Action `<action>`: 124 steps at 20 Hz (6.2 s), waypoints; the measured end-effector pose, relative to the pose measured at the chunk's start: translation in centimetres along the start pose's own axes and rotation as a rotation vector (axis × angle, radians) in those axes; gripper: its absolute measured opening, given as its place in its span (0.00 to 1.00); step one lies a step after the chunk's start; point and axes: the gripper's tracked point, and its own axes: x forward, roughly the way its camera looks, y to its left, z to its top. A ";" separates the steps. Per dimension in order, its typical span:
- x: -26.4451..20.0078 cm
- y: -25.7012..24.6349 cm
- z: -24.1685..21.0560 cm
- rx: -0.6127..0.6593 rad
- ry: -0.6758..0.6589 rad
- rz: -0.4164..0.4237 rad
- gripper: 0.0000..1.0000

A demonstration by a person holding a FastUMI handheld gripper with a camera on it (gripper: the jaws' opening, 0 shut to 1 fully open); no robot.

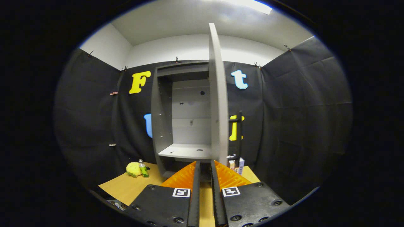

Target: Open the shoe cabinet door, grab the shoes and put them into the shoe cabinet, then close the shoe cabinet door.

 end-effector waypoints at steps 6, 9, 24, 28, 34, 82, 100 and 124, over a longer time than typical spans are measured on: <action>2.0 7.7 -12.7 0.066 0.194 0.107 0.22; 2.9 10.4 -18.9 0.049 0.259 0.117 0.22; 9.5 13.0 -44.0 0.064 0.674 -0.083 0.23; 11.2 12.5 -46.0 0.032 0.709 -0.135 0.23; 13.2 11.9 -46.7 0.047 0.730 -0.133 0.22; 35.9 8.4 -8.9 -0.119 0.226 -0.062 0.04; 55.6 7.1 -12.2 -0.154 0.295 0.034 0.03; 43.9 7.3 -6.6 -0.051 0.240 -0.045 1.00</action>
